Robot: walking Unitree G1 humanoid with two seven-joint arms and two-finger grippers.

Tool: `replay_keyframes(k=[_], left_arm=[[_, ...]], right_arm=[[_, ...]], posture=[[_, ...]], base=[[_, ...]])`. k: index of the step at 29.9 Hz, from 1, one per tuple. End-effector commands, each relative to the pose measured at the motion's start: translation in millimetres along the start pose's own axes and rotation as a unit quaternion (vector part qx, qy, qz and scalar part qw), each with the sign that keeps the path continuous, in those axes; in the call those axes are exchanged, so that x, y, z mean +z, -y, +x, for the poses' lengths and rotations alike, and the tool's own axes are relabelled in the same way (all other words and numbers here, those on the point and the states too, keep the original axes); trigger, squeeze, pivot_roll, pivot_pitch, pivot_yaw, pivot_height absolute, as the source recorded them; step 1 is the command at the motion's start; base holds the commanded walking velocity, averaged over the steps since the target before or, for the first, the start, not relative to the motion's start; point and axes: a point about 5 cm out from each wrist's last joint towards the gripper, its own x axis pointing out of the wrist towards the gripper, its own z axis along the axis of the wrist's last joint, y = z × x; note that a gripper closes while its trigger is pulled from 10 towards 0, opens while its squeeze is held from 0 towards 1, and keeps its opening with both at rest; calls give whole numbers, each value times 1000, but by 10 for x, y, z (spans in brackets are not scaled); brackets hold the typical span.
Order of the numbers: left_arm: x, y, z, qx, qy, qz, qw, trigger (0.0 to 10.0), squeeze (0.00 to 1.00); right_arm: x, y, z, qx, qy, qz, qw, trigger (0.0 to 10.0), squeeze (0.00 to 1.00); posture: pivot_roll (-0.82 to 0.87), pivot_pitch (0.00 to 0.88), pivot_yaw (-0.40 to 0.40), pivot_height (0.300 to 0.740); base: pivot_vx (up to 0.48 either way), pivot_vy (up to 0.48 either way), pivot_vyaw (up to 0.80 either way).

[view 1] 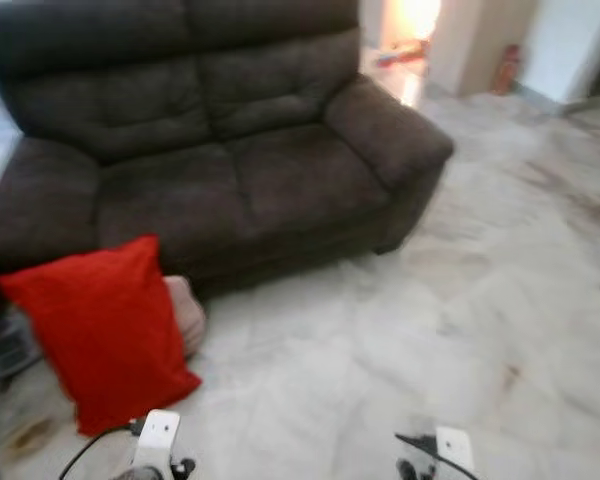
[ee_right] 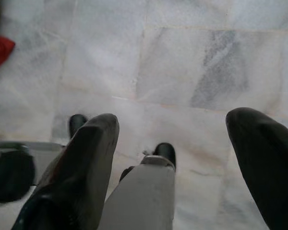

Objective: Move the pillow to the sofa from floor

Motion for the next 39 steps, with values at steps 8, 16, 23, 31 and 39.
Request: replay_keyframes(k=[8, 16, 23, 31, 39], left_arm=[[-33, -66, -12, 8, -9, 15, 1000, 10000, 0], [-38, -63, -13, 7, -9, 16, 1000, 10000, 0], [-41, -58, -13, 6, -9, 18, 1000, 10000, 0], [-46, -65, -15, 6, -9, 21, 1000, 10000, 0], [-56, -72, -17, 8, -12, 23, 1000, 10000, 0]], right_arm=[[28, -86, 18, 10, 3, 0, 1000, 10000, 0], [22, -85, 16, 11, 2, -2, 1000, 10000, 0], [15, -81, 15, 12, 1, -4, 1000, 10000, 0], [11, -90, 14, 10, 6, 9, 1000, 10000, 0], [0, -94, 13, 8, 5, 13, 1000, 10000, 0]], posture=[[52, 30, -11, 740], [50, 22, -10, 740], [50, 14, -11, 740], [48, 3, -8, 740], [49, 0, -5, 740]], base=[[0, 0, 800], [0, 0, 800], [0, 0, 800], [0, 0, 231], [0, 0, 0]])
